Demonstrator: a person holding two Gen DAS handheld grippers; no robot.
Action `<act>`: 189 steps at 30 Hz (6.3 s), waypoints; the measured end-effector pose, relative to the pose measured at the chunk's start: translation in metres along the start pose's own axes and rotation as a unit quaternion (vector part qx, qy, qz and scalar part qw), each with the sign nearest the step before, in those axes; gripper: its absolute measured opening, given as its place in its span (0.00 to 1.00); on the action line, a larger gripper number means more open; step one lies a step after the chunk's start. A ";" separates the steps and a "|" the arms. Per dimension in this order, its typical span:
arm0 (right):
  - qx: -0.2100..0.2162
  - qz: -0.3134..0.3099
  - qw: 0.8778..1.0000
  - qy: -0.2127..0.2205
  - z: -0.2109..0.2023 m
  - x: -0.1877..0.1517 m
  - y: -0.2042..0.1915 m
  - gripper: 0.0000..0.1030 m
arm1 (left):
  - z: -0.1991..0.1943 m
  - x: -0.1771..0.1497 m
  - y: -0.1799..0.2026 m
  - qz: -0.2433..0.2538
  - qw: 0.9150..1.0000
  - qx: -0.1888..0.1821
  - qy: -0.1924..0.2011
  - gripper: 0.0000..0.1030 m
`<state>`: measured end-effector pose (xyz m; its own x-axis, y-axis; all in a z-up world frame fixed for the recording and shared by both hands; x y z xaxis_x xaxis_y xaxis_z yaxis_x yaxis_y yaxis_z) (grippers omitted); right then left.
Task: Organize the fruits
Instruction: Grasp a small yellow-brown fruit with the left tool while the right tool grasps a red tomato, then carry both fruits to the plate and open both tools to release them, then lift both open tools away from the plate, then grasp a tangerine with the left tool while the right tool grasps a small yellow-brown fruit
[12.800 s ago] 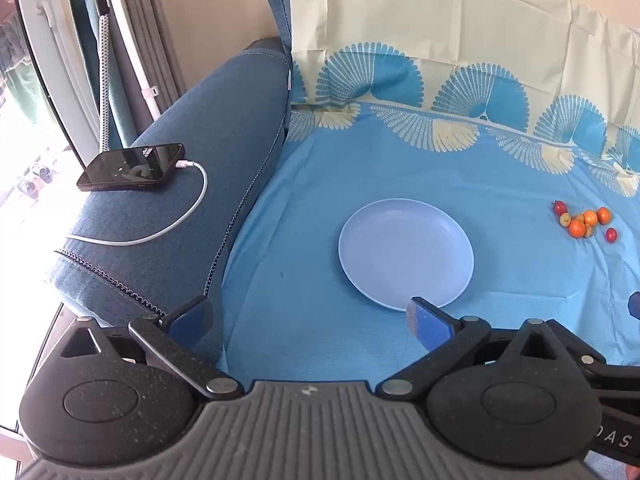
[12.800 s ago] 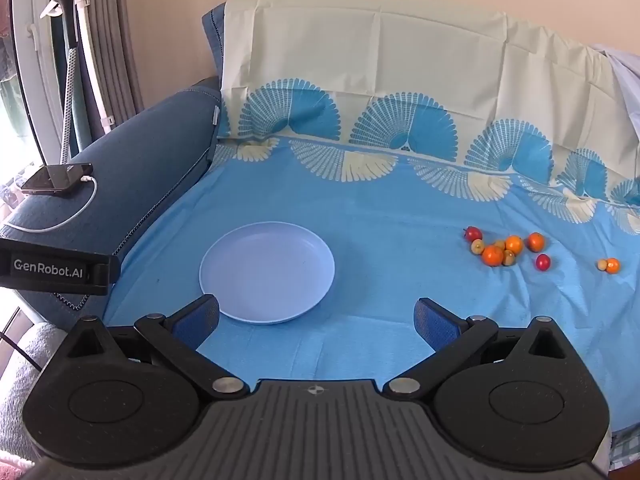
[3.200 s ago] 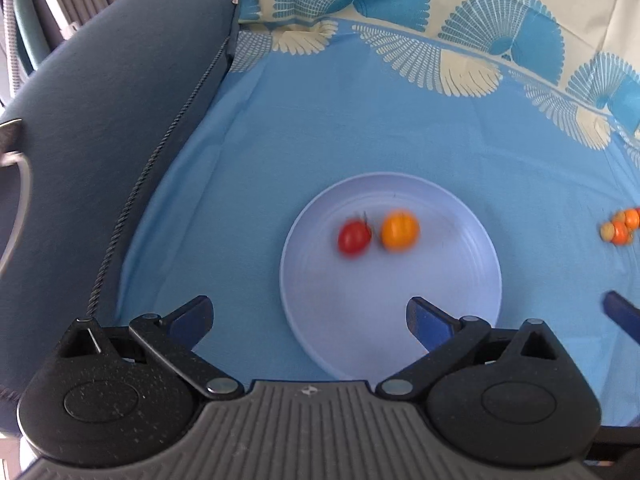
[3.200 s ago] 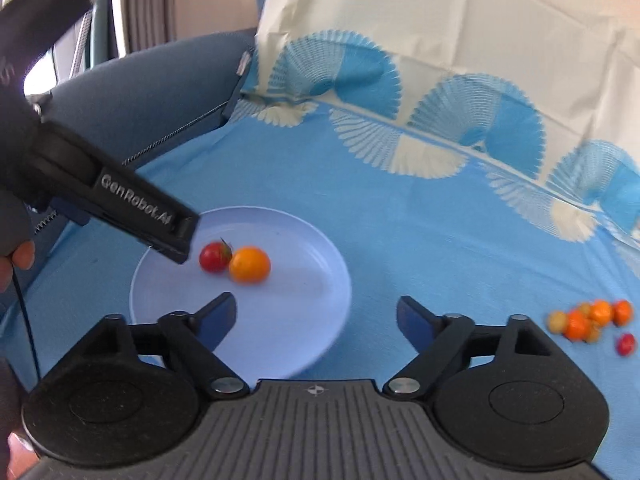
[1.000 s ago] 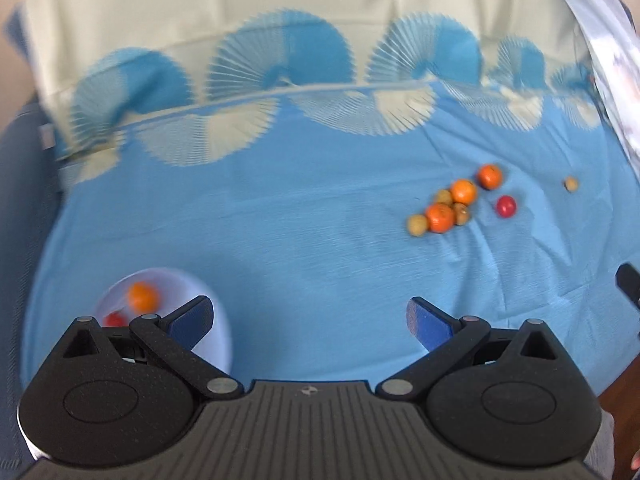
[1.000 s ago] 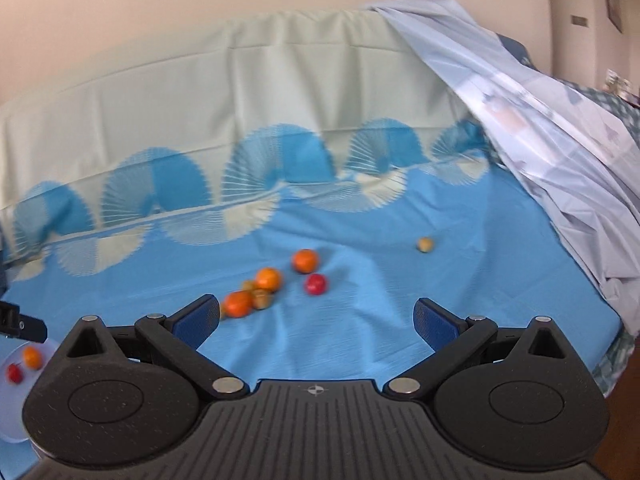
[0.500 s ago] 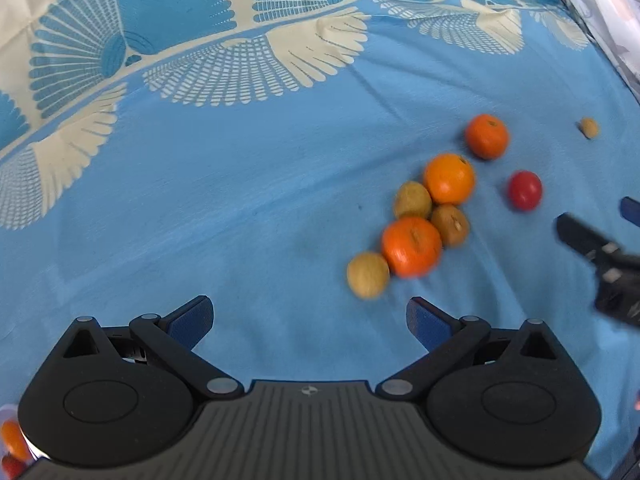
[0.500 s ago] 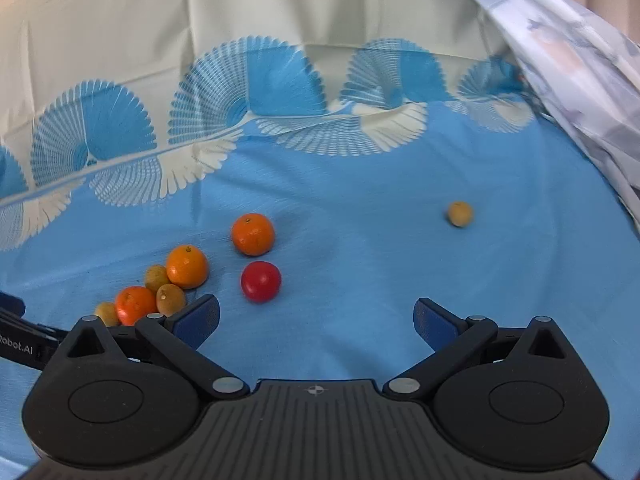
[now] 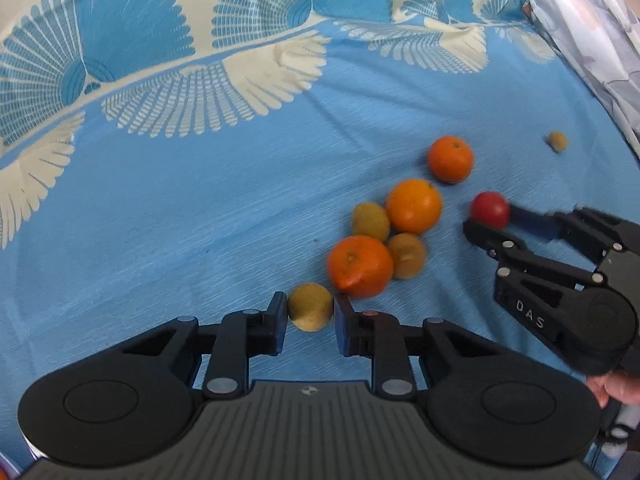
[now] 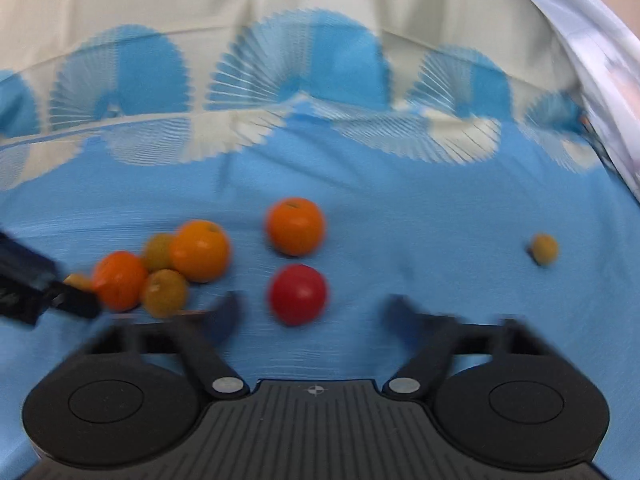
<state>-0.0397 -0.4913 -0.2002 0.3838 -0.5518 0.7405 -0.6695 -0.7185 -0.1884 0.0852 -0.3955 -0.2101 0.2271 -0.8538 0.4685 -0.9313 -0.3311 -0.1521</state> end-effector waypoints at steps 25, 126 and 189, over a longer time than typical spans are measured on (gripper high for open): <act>0.143 0.017 0.989 0.020 -0.283 -0.026 -0.139 0.30 | -0.316 -0.175 -0.025 -0.169 0.980 0.098 0.024 0.26; 0.177 -0.083 0.980 0.030 -0.411 -0.111 -0.280 0.99 | -0.439 -0.333 -0.071 -0.258 0.932 0.251 0.042 1.00; -0.124 0.170 0.976 0.059 -0.097 0.051 0.112 0.99 | -0.065 -0.019 0.007 -0.093 0.995 0.025 -0.040 1.00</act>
<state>-0.1571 -0.5587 -0.1213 0.0458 -0.6772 0.7344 -0.8841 -0.3697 -0.2858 0.0555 -0.3560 -0.1635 0.4181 -0.8040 0.4229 -0.8559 -0.5047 -0.1132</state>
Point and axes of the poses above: each gripper's, at about its wrist camera, not at the fingertips, and z roughly the way its jaws point, y to its right, x to its top, the point moved 6 cm from there along z, roughly the way its jaws point, and after that the axes turned 15 degrees about z, right-handed, at the moved point
